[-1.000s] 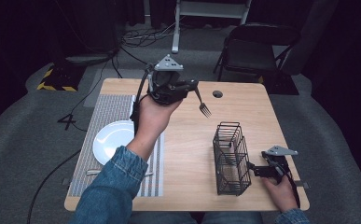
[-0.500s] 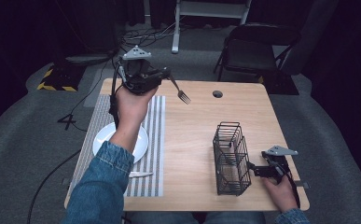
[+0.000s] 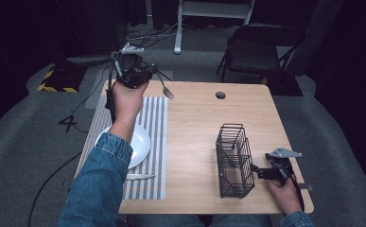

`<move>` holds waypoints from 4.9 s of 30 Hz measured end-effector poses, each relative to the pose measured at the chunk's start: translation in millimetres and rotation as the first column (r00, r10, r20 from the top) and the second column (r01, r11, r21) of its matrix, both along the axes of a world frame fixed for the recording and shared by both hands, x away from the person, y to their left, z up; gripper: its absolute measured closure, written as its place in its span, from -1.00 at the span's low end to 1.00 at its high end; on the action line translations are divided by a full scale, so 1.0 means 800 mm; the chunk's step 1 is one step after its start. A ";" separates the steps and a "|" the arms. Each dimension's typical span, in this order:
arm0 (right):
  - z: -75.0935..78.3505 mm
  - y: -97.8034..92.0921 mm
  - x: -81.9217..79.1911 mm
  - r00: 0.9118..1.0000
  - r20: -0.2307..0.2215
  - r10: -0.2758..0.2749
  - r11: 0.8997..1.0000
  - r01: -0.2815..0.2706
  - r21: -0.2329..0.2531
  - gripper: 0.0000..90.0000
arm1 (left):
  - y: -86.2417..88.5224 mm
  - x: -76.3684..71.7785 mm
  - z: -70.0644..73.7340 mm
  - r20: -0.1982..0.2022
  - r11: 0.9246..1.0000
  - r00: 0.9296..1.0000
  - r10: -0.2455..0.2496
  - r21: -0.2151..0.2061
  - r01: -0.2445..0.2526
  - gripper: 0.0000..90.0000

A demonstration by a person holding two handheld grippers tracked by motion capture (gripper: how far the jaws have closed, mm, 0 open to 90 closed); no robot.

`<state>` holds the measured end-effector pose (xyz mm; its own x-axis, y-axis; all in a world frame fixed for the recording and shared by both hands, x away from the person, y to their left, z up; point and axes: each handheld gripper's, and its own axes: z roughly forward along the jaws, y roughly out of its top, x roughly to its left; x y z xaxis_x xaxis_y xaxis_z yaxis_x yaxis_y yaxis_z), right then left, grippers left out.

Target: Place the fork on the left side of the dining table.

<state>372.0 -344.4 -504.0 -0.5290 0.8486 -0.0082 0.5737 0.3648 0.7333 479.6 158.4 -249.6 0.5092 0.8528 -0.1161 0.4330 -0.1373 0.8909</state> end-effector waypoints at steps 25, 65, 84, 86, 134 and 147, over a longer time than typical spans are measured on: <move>0.000 0.000 0.000 1.000 0.000 0.000 1.000 0.000 0.000 -0.67 | 0.072 0.048 -0.082 -0.172 0.985 0.971 0.165 -0.027 -0.172 0.90; 0.000 0.000 0.000 1.000 0.002 -0.005 1.000 0.005 -0.001 -0.67 | 0.100 0.058 -0.130 -0.301 0.967 0.919 0.255 0.087 -0.239 0.80; 0.000 0.000 0.000 1.000 0.002 -0.005 1.000 0.005 -0.001 -0.67 | 0.137 0.063 -0.154 -0.377 0.943 0.864 0.332 0.103 -0.317 0.03; 0.000 0.000 0.000 1.000 0.002 -0.005 1.000 0.005 -0.001 -0.67 | 0.145 0.062 -0.158 -0.383 0.940 0.858 0.341 0.112 -0.323 0.03; 0.000 0.000 0.000 1.000 0.001 -0.005 1.000 0.005 -0.001 -0.67 | 0.194 0.068 -0.229 -0.473 0.914 0.785 0.400 0.138 -0.382 0.04; 0.000 0.000 0.000 1.000 0.001 -0.005 1.000 0.005 -0.001 -0.67 | 0.186 0.039 -0.185 -0.372 0.918 0.840 0.395 0.118 -0.379 -0.01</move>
